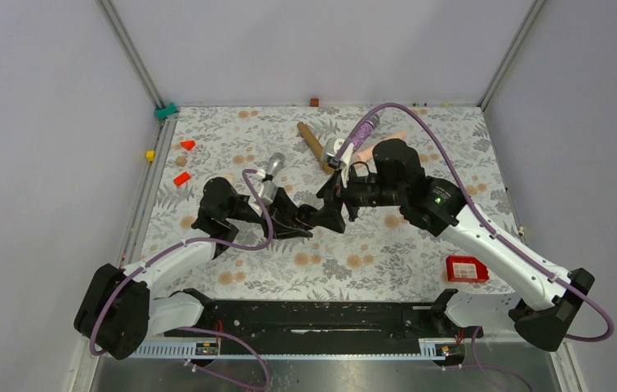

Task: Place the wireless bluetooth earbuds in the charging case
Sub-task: Place the earbud in the charging case, then close the charging case.

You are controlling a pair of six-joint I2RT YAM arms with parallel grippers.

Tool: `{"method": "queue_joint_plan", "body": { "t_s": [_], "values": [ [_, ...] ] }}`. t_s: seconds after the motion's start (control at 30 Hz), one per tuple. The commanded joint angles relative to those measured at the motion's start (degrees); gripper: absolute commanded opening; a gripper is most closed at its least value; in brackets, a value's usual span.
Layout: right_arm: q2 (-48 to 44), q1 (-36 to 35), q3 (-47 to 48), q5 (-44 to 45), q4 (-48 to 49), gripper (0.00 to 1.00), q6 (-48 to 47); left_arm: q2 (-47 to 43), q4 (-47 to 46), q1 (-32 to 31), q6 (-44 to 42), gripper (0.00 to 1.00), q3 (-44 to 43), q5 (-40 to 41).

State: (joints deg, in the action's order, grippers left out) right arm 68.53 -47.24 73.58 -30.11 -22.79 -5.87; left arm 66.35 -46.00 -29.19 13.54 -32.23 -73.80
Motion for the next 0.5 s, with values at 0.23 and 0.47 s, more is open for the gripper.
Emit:
{"method": "queue_joint_plan", "body": {
  "t_s": [0.23, 0.47],
  "values": [
    [1.37, 0.09, -0.61, 1.33, 3.40, 0.77, 1.09, -1.09, -3.00, -0.16, -0.18, 0.00, -0.11, -1.60],
    [1.87, -0.63, -0.50, 5.58, 3.00, 0.79, -0.21, -1.08, -2.74, -0.16, -0.09, 0.00, -0.15, -1.62]
  ]
}}
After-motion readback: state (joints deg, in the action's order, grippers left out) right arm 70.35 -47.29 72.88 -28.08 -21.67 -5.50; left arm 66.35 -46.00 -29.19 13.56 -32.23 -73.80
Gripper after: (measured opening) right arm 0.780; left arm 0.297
